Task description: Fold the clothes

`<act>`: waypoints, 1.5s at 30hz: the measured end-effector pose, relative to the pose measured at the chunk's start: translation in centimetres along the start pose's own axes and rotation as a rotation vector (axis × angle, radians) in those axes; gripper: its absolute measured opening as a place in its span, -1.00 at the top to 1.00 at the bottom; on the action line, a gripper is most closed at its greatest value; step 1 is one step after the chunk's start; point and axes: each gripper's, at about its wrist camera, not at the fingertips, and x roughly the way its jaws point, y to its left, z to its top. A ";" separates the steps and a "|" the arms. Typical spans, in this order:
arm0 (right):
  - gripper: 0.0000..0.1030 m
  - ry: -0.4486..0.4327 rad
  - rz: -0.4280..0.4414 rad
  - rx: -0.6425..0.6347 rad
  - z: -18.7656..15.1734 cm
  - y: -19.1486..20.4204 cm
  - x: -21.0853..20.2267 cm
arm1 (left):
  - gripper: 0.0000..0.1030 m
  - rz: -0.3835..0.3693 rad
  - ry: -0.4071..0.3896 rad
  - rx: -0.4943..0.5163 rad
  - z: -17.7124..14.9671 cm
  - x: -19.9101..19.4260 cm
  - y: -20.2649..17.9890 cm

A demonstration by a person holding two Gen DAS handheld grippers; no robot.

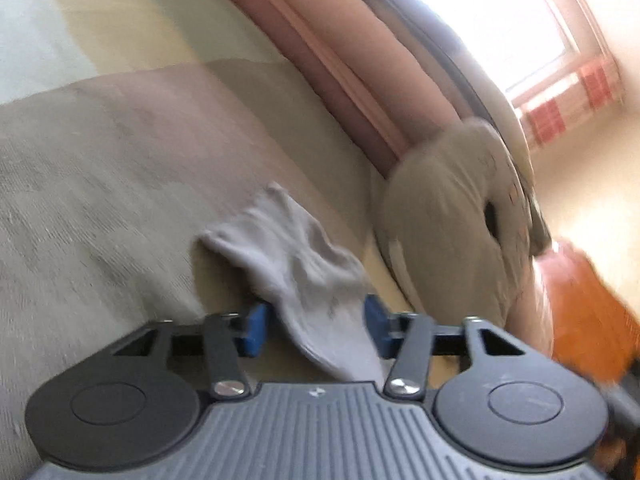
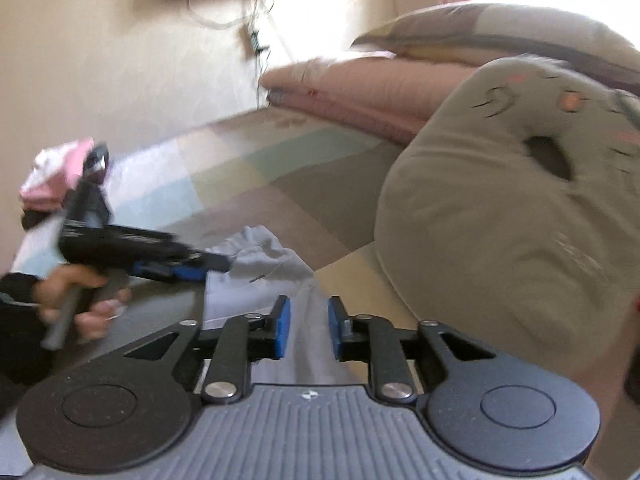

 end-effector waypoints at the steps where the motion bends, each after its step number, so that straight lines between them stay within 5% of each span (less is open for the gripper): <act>1: 0.44 -0.017 -0.010 0.014 -0.5 0.1 -1.4 | 0.41 0.007 -0.004 0.000 0.3 0.3 0.3; 3: 0.43 -0.037 -0.034 0.039 -1.6 0.1 -3.5 | 0.71 0.025 -0.014 -0.007 0.6 0.7 0.7; 11: 0.40 -0.047 -0.133 0.127 -5.2 -0.2 -8.6 | 0.83 0.171 -0.036 0.145 1.9 0.9 -2.0; 15: 0.34 -0.043 -0.163 0.175 -6.5 -0.7 -9.0 | 0.57 0.280 -0.034 0.196 2.3 0.2 -2.7; 18: 0.25 -0.035 -0.172 0.205 -7.7 -0.8 -9.4 | 0.39 0.413 -0.115 0.222 2.7 -1.7 -3.1; 22: 0.15 0.013 -0.189 0.226 -8.9 -0.8 -8.8 | 0.16 0.335 -0.092 0.297 3.1 -2.1 -5.3; 26: 0.13 0.066 -0.212 0.235 -9.9 -0.4 -8.2 | -0.12 0.192 0.033 0.399 2.0 1.6 -7.5; 28: 0.12 0.072 -0.226 0.243 -10.1 -0.4 -8.5 | -0.15 0.209 0.103 0.398 2.0 4.4 -7.2; 32: 0.08 0.072 -0.264 0.265 -10.5 -0.4 -9.7 | -0.02 0.235 0.053 0.416 3.8 6.1 -6.6; 36: -0.02 0.072 -0.307 0.297 -11.4 -0.9 -11.1 | 0.01 0.350 0.041 0.452 4.6 6.3 -7.6; 42: -0.16 0.156 -0.390 0.341 -13.5 -1.6 -11.8 | -0.42 0.178 0.137 0.660 -1.0 3.4 -10.8; 45: -0.17 0.202 -0.422 0.350 -14.7 -1.8 -11.7 | -0.42 0.205 0.208 0.794 -4.8 3.0 -10.4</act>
